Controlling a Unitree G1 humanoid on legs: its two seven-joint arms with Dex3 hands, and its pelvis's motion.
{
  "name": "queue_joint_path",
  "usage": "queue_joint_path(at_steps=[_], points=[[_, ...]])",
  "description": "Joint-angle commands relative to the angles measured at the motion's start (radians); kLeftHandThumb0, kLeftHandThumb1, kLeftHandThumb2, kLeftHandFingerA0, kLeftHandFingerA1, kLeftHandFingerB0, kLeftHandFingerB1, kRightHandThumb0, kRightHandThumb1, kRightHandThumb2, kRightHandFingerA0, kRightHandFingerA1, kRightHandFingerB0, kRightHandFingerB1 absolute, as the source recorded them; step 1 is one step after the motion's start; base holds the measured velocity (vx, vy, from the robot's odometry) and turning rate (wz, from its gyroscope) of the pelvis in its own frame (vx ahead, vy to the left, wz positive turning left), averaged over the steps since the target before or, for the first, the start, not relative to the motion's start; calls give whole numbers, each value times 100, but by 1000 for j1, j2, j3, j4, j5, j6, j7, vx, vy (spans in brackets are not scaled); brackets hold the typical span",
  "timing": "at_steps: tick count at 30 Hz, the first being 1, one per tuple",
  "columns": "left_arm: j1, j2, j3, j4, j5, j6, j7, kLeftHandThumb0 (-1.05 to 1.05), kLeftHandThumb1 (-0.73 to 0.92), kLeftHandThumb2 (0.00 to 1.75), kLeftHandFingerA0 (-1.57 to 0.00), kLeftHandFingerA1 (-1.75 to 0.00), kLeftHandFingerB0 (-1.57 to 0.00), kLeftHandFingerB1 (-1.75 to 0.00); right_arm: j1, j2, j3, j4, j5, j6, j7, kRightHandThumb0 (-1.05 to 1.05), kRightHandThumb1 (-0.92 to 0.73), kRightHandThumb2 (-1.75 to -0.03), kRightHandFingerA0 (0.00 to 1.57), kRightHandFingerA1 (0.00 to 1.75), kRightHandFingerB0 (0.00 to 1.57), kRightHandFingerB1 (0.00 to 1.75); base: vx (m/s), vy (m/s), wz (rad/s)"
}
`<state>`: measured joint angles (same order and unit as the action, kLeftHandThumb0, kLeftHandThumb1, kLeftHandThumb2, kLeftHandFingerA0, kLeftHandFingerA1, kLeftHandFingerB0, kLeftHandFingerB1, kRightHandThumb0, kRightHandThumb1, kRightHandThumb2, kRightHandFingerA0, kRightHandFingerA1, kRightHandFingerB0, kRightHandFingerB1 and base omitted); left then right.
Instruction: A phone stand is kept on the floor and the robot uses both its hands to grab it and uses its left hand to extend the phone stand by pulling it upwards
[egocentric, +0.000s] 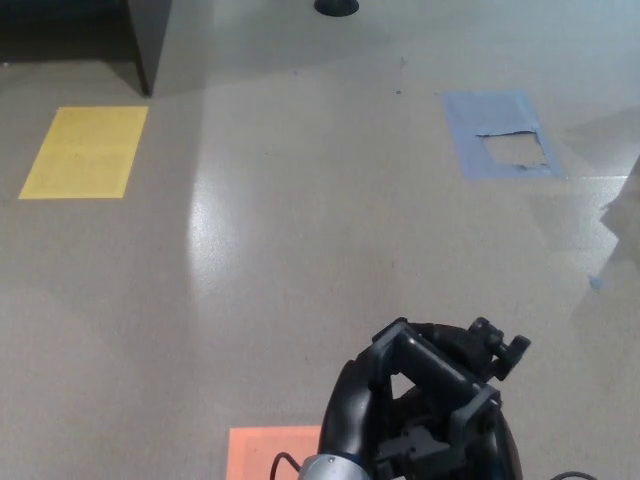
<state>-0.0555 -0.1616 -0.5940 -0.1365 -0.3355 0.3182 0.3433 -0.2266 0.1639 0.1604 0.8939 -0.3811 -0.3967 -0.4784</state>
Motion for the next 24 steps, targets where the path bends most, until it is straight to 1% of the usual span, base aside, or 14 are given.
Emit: queue_joint_path(at_steps=[1, 7, 8, 12, 13, 14, 15, 16, 17, 18, 19, 20, 21, 24], points=[[-133, -432, -114, -2, 46, -156, 89, -13, 64, 71, -86, -175, -55, -175, 41, 53, -61, -36, 103, 45, 0, -84, -31, -110, 157, 163, 157, 164, 0, 0, 0], [-204, -514, -138, 31, 46, -98, 118, -27, 54, 75, -95, -175, -62, -175, 78, 28, -50, -58, 52, 78, -39, -82, -31, -107, 157, 161, 157, 163, 0, 0, 0], [-223, -534, -137, 29, 43, -77, 126, -29, 49, 79, -97, -175, -67, -175, 83, 23, -46, -62, 36, 102, -54, -94, -38, -112, 157, 171, 157, 173, 0, 0, 0], [-325, -630, -119, 12, 20, -23, 114, -35, 41, 84, -105, -175, -80, -175, 102, -27, 13, -64, -68, 155, -98, -98, -47, -115, 157, 173, 157, 175, 0, 0, 0], [-358, -653, -108, 8, 14, -4, 104, -27, 41, 106, -117, -175, -95, -175, 102, -29, 15, -58, -70, 154, -102, -98, -47, -115, 157, 173, 157, 175, 0, 0, 0], [-400, -682, -105, -5, 28, 19, 99, -6, 59, 141, -136, -175, -98, -175, 100, -30, 14, -56, -68, 154, -102, -98, -47, -115, 157, 173, 157, 175, 0, 0, 0], [-423, -702, -107, -11, 36, 28, 97, 1, 74, 148, -134, -175, -91, -175, 102, -31, 13, -55, -68, 154, -101, -98, -47, -115, 157, 173, 157, 175, 0, 0, 0], [-432, -710, -110, -13, 37, 28, 97, 1, 74, 148, -134, -175, -91, -175, 102, -31, 13, -52, -67, 154, -102, -98, -47, -115, 157, 173, 157, 175, 0, 0, 0], [-445, -727, -116, -16, 49, 24, 101, 23, 92, 156, -157, -175, -93, -175, 101, -30, 13, -47, -66, 153, -103, -98, -47, -115, 157, 173, 157, 175, 0, 0, 0], [-454, -740, -121, -17, 57, 21, 103, 23, 92, 156, -157, -175, -93, -175, 102, -30, 14, -46, -66, 153, -103, -98, -47, -115, 157, 173, 157, 175, 0, 0, 0], [-482, -750, -127, -17, 92, 7, 106, 40, 92, 161, -157, -175, -87, -175, 99, -31, 14, -44, -65, 154, -103, -98, -47, -115, 157, 173, 157, 175, 0, 0, 0], [-515, -746, -128, -18, 137, -7, 111, 56, 92, 155, -113, -175, -70, -148, 94, -31, 13, -39, -63, 155, -102, -98, -47, -115, 157, 173, 157, 175, 0, 0, 0], [-547, -742, -128, -24, 180, -7, 123, 70, 92, 174, -102, -154, -68, -133, 90, -30, 13, -34, -62, 156, -103, -98, -47, -115, 157, 173, 157, 175, 0, 0, 0], [-613, -739, -105, -36, 239, -7, 132, 88, 88, 173, -109, -163, -72, -140, 80, -31, 11, -23, -57, 157, -104, -98, -47, -115, 157, 173, 157, 175, 0, 0, 0]])
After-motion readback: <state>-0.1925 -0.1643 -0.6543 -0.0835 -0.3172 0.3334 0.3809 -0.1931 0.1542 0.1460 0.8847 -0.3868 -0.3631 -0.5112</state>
